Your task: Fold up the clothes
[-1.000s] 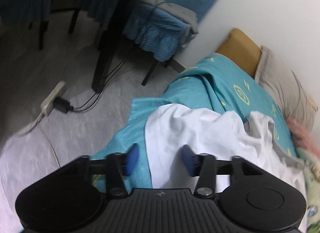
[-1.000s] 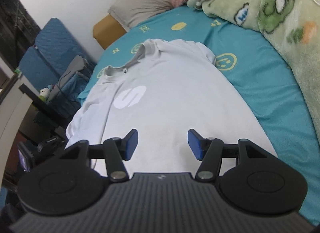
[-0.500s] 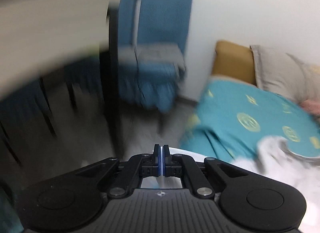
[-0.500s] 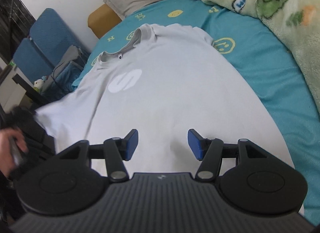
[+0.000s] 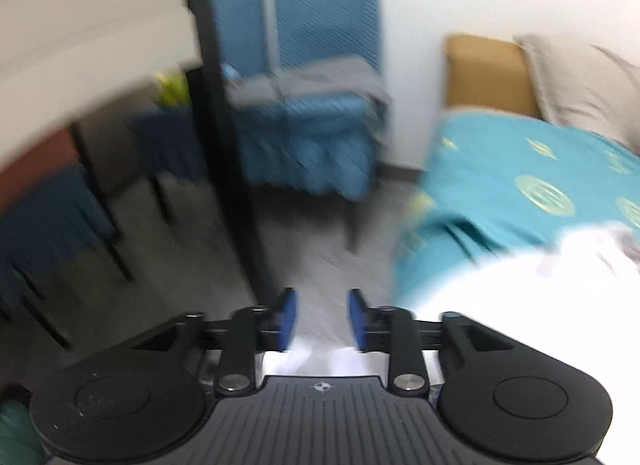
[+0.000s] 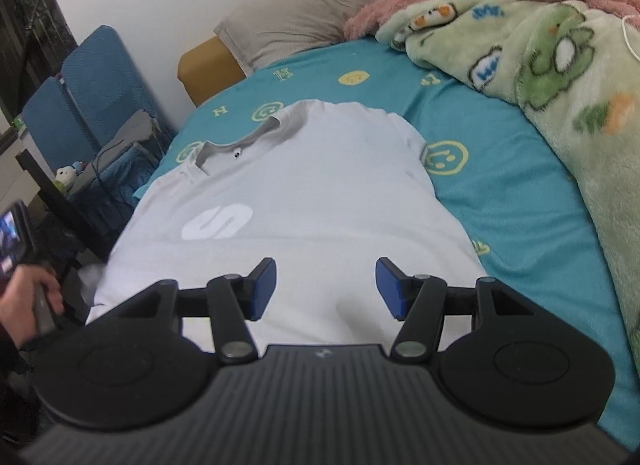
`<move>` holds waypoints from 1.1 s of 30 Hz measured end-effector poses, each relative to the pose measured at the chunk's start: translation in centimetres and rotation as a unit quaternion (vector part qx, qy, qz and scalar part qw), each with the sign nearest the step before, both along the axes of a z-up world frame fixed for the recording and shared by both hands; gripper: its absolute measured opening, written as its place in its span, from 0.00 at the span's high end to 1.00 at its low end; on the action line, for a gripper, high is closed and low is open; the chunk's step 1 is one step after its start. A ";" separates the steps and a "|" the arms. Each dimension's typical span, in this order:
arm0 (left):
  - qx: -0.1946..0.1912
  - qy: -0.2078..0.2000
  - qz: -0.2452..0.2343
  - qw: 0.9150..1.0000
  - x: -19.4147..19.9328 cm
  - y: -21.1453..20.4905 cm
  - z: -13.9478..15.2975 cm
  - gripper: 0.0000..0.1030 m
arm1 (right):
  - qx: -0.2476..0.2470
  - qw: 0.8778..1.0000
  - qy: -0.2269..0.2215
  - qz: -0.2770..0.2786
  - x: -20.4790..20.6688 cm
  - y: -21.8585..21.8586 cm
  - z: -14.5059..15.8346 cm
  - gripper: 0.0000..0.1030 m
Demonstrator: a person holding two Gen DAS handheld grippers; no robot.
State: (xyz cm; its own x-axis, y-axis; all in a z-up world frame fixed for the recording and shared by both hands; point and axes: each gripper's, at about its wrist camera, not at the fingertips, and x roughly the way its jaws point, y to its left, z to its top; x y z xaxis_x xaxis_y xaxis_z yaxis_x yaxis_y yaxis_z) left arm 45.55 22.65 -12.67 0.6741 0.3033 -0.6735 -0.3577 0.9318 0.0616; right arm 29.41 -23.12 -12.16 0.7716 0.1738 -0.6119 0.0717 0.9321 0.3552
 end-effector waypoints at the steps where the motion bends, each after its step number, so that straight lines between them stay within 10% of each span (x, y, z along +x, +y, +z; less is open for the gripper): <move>1: -0.015 0.007 -0.013 1.000 -1.3 -0.9 0.0 0.61 | -0.002 1.000 -0.003 0.001 -0.1 0.1 0.1 0.43; 6: -0.094 0.036 -0.066 0.993 -10.6 -4.5 1.0 0.43 | -0.003 1.000 -0.015 0.004 -0.7 0.1 0.6 0.43; 15: -0.195 0.159 -0.066 0.966 -25.4 -5.1 1.2 0.41 | 0.034 0.999 -0.007 -0.020 -4.4 -2.1 1.8 0.43; 22: -0.191 0.210 -0.044 0.958 -29.3 -4.0 1.4 0.40 | 0.044 0.999 -0.012 -0.016 -8.4 -3.4 3.1 0.43; 27: -0.147 0.212 -0.051 0.965 -30.5 -5.9 2.2 0.93 | 0.027 0.999 -0.020 -0.011 -8.7 -2.8 3.7 0.43; 33: -0.110 0.247 0.008 0.963 -30.8 -5.6 2.8 0.99 | 0.012 1.000 -0.012 -0.009 -8.4 -2.7 3.3 0.43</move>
State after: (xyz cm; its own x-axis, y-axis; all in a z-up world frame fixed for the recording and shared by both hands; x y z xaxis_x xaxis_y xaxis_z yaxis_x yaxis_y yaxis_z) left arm 14.73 17.08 -9.89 0.2507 0.1243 -0.9600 -0.3487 0.9367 0.0302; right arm 21.04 -25.82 -8.89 0.7887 0.1734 -0.5898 0.0804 0.9221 0.3786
